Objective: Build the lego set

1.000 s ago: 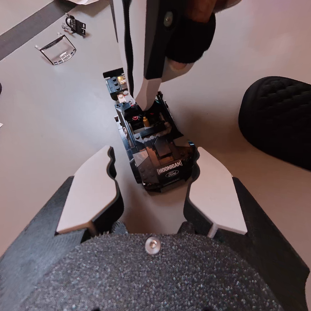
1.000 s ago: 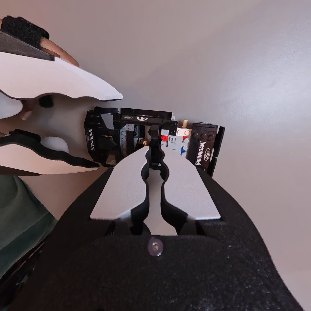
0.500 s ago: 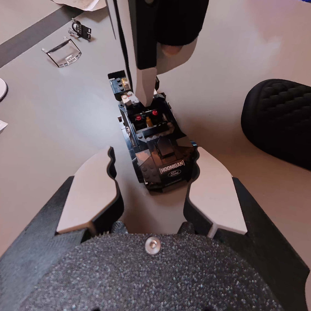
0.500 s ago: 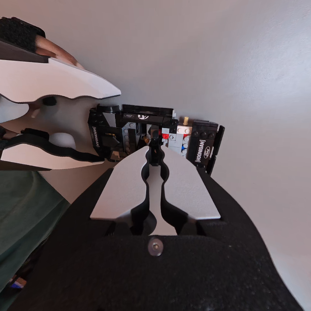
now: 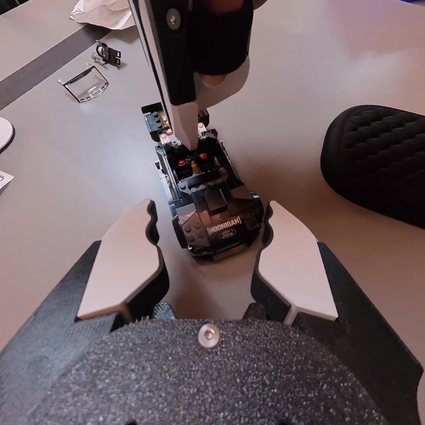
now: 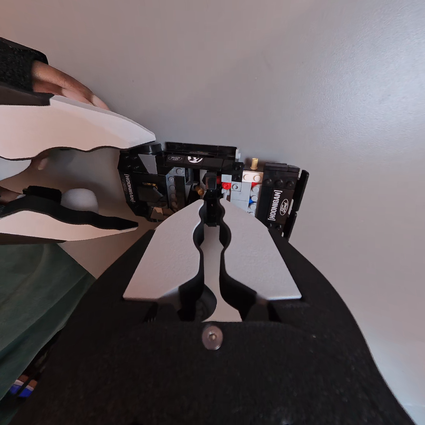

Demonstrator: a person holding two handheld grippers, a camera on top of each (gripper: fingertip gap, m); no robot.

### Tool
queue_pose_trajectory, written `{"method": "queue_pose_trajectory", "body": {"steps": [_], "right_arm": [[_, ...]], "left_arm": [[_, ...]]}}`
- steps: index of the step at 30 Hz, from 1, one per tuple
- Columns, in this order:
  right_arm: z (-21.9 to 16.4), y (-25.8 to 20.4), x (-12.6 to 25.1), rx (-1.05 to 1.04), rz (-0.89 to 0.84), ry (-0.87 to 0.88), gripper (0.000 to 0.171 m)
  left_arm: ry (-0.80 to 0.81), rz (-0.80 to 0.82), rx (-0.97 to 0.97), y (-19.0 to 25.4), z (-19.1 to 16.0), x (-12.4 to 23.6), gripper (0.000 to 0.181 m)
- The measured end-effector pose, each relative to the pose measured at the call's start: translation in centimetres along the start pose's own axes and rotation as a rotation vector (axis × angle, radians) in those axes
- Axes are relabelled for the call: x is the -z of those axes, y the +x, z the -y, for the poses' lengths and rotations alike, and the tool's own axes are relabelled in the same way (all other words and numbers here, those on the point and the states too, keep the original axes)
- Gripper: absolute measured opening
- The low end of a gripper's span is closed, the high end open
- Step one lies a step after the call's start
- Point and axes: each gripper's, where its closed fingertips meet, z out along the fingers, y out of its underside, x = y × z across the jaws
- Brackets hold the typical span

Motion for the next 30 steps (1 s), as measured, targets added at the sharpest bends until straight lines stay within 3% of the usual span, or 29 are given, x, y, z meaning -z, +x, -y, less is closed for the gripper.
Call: {"method": "queue_pose_trajectory", "body": {"steps": [30], "right_arm": [[-0.11,0.29,-0.43,-0.043,-0.023,-0.01,0.008]], "left_arm": [[0.029,0.008,-0.016,-0.3,0.3,0.58,0.088]]}}
